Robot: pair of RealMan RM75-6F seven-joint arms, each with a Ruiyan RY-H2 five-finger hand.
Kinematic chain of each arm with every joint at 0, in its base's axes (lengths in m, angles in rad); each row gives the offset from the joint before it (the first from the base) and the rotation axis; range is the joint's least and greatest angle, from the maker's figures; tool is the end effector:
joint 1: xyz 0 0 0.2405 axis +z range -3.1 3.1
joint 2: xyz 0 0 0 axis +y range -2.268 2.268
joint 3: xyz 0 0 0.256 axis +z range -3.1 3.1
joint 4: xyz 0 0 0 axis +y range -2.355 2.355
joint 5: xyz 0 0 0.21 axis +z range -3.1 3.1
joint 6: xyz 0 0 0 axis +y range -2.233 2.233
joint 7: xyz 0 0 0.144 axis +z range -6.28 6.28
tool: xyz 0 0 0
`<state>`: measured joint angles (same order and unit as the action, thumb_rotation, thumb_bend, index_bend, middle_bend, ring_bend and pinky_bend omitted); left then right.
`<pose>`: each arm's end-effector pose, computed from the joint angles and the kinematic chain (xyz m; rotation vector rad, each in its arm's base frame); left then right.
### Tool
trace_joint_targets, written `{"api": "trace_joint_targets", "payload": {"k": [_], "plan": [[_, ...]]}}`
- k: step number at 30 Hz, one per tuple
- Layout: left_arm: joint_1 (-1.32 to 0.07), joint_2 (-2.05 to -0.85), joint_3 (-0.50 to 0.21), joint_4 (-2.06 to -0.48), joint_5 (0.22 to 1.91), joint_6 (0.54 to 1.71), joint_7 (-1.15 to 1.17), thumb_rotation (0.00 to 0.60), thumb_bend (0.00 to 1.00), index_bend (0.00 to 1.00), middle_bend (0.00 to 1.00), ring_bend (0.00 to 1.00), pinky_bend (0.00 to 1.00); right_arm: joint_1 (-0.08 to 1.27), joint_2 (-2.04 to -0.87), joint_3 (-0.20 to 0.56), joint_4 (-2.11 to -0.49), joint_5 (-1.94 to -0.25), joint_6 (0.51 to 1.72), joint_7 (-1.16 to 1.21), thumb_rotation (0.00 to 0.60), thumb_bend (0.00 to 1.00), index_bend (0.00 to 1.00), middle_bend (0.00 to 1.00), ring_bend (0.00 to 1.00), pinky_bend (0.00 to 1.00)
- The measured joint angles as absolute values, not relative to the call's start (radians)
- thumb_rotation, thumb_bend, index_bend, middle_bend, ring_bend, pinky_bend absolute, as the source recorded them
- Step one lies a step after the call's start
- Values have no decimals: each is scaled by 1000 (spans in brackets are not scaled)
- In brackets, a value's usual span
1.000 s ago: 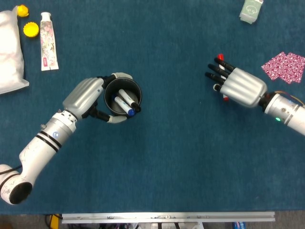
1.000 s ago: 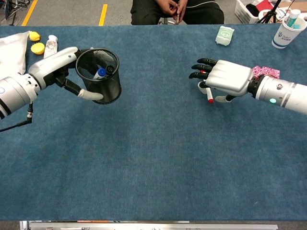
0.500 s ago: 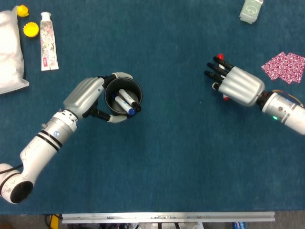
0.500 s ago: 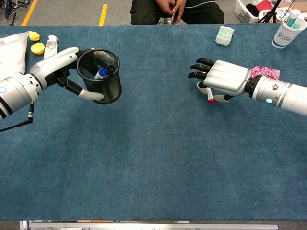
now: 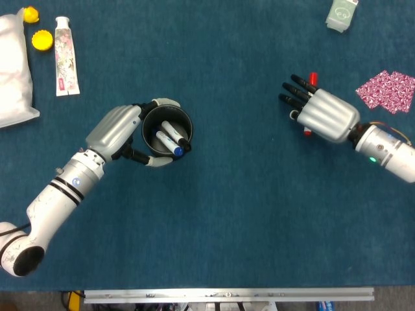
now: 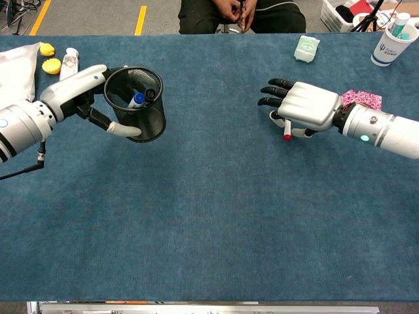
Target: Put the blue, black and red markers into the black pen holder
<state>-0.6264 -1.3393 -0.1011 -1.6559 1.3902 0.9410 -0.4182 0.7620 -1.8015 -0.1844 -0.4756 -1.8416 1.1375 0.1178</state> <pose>-0.1668 0.2981 0.0233 -1.7685 -1.5833 -1.2622 -0.2435 -0.3642 -0.0401 2.3140 -0.0946 0.6869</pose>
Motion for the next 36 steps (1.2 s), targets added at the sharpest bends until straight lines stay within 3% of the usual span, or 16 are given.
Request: {"api": "trace_joint_targets", "payload": {"k": [13, 21, 28, 36], "plan": [[-620, -1334, -100, -1659, 1393, 949, -428, 571, 144, 205, 404, 324, 280, 754, -1803, -169, -487, -1809, 1141, 127, 600, 301, 601, 213, 0, 0], [-617, -1327, -100, -1671, 1400, 957, -425, 571, 144, 205, 403, 324, 280, 748, -1753, -127, -599, -1769, 1175, 142, 600, 304, 626, 231, 6, 0], [-615, -1322, -98, -1685, 1396, 959, -408, 573, 144, 205, 403, 324, 281, 748, -1670, -58, -840, -1709, 1202, 177, 600, 305, 642, 246, 9, 0], [-616, -1327, -96, -1695, 1387, 954, -380, 572, 144, 205, 403, 324, 281, 758, -1536, 44, -1279, -1607, 1189, 232, 600, 304, 645, 250, 9, 0]]}}
